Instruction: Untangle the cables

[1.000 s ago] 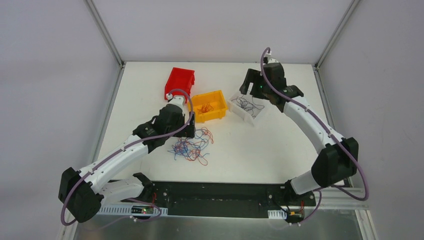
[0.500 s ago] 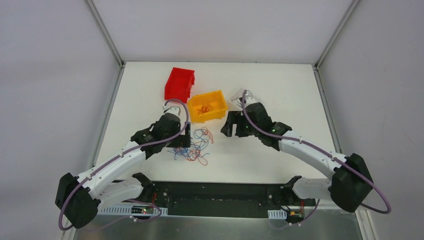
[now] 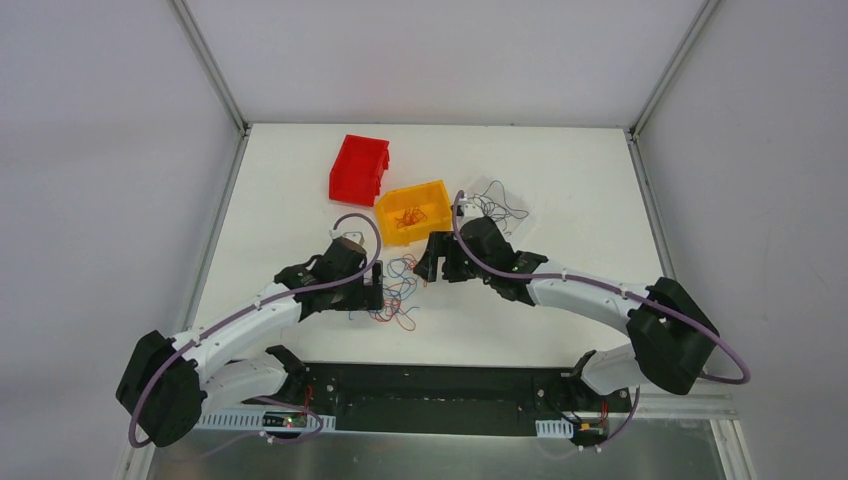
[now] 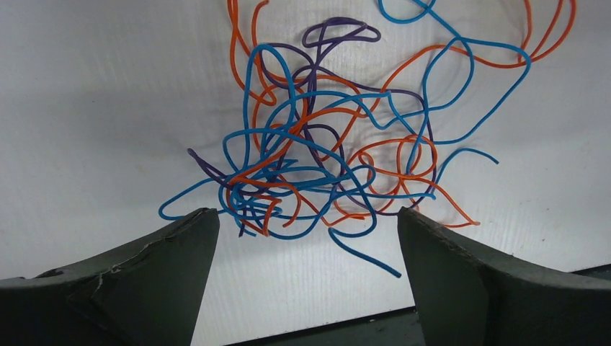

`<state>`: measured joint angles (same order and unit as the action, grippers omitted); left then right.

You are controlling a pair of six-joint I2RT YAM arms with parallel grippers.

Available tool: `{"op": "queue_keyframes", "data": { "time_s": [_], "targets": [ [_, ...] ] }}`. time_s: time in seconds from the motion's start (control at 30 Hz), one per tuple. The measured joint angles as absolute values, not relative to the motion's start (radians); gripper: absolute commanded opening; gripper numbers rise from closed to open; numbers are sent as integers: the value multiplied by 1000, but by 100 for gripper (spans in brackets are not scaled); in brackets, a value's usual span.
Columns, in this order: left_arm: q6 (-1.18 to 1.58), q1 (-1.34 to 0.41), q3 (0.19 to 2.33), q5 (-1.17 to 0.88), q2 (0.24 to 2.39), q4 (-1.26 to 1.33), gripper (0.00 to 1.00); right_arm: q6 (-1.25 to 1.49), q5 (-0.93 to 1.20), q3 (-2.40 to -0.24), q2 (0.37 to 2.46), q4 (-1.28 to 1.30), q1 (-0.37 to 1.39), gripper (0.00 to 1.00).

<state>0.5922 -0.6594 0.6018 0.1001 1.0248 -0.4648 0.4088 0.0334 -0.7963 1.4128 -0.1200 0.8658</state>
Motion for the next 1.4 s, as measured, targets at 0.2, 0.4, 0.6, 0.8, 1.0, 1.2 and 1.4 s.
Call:
{"op": "queue_keyframes", "data": {
  "time_s": [0.2,0.4,0.6,0.8,1.0,1.2,1.4],
  "targets": [
    [600,-660,574,47,1130,-387,80,429,3,-789,1413,-144,872,81],
    [586,-660,575,-2,1207,-315,31,439,-37,-744,1391,-146,872,81],
    [566,-676,562,-84,1154,-253,14,459,-49,-725,1390,-147,872,81],
    [558,-682,525,-115,952,-238,14,473,-49,-730,1416,-150,872,81],
    [561,-682,521,-109,894,-254,13,506,-49,-766,1492,-154,872,80],
    [564,-682,511,-87,859,-289,13,549,-79,-775,1508,-145,872,79],
    [567,-682,511,-58,850,-305,14,585,-142,-795,1513,-107,872,69]
  ]
}}
